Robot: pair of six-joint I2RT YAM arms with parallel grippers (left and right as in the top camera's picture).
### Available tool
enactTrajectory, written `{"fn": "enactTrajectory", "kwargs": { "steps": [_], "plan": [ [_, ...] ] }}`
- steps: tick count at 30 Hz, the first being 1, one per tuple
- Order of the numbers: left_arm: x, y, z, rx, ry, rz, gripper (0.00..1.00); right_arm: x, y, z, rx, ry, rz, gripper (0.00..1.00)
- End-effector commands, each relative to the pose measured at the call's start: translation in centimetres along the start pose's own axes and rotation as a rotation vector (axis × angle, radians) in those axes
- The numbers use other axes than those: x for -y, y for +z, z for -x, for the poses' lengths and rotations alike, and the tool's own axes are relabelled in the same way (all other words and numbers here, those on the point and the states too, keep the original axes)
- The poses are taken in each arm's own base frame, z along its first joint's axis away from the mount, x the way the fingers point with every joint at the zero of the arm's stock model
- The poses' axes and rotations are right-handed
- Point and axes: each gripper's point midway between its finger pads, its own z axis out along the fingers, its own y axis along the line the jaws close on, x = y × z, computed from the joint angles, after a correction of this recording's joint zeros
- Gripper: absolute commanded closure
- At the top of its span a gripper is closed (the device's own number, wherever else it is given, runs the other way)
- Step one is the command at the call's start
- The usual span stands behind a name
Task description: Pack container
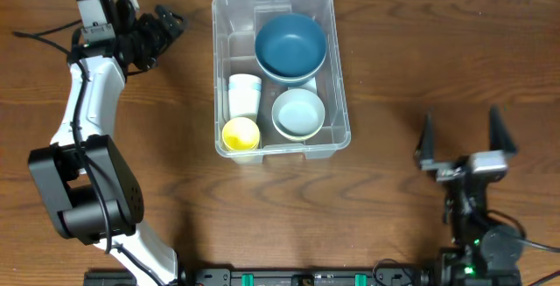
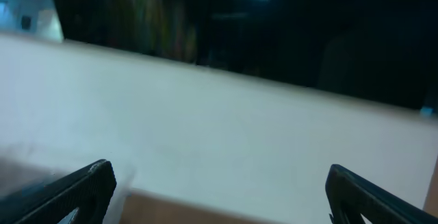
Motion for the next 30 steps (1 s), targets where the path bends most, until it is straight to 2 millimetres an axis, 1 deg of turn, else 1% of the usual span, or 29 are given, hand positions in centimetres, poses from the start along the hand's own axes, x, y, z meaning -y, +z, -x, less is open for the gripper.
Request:
{"fn": "enactTrajectory", "kwargs": {
  "steps": [1,7,11,17,22,30],
  "plan": [
    [0.6,-0.7,0.4,0.018,0.016,-0.009,0.02,-0.3,-1.2,-1.5,-0.007,0.046,0.006,0.01],
    [0.6,-0.7,0.5,0.019,0.016,-0.009,0.02,-0.7,-2.3,-5.0,-0.141,0.072,0.012,0.01],
    [0.6,-0.7,0.4,0.018,0.015,-0.008,0.02,-1.1,-3.3,-7.8,-0.257,0.089,0.020,0.01],
    [0.6,-0.7,0.4,0.018,0.016,-0.009,0.02,-1.4,-4.4,-10.3,-0.366,0.082,0.021,0.01],
    [0.6,-0.7,0.4,0.018,0.016,-0.008,0.02,-1.6,-5.2,-11.8,-0.431,0.091,0.027,0.01],
    [0.6,-0.7,0.5,0.019,0.016,-0.009,0.02,-1.6,-5.2,-11.8,-0.431,0.091,0.027,0.01]
  ]
}}
